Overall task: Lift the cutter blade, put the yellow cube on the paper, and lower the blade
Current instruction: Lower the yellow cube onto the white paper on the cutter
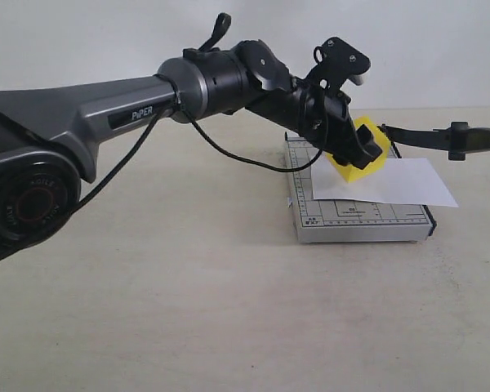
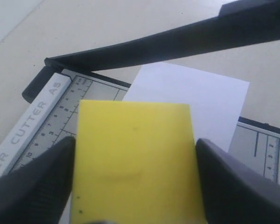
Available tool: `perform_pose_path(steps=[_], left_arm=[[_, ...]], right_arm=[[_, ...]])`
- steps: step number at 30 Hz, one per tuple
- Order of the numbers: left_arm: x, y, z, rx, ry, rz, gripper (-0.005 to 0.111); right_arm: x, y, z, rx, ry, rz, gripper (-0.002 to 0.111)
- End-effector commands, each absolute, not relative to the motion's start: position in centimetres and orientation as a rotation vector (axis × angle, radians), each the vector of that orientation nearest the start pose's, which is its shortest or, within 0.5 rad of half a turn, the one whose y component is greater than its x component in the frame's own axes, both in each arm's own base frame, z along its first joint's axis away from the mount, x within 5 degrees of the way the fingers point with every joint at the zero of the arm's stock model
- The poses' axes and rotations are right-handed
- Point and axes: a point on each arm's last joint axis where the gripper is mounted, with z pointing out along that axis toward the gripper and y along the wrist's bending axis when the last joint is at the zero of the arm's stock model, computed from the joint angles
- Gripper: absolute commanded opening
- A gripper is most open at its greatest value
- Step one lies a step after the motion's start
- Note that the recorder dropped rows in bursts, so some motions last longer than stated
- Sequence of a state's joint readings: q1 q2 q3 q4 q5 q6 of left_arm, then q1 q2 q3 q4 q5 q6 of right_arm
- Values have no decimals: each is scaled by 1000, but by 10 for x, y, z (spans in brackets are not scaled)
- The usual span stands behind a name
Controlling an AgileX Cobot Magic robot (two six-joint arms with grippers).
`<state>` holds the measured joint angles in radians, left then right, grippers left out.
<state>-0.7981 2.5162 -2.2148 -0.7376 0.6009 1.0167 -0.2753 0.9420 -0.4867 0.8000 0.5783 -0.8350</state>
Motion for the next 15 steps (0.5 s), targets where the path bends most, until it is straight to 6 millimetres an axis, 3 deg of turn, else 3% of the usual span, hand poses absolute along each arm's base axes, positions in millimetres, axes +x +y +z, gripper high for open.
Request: perform_pose_path(steps=[1, 15], left_arm=[[371, -431, 172, 1446, 1755, -663, 4], [371, -432, 157, 1474, 1773, -660, 4]], right_arm=[[169, -11, 246, -6, 2291, 270, 0], [169, -10, 246, -11, 2299, 283, 0]])
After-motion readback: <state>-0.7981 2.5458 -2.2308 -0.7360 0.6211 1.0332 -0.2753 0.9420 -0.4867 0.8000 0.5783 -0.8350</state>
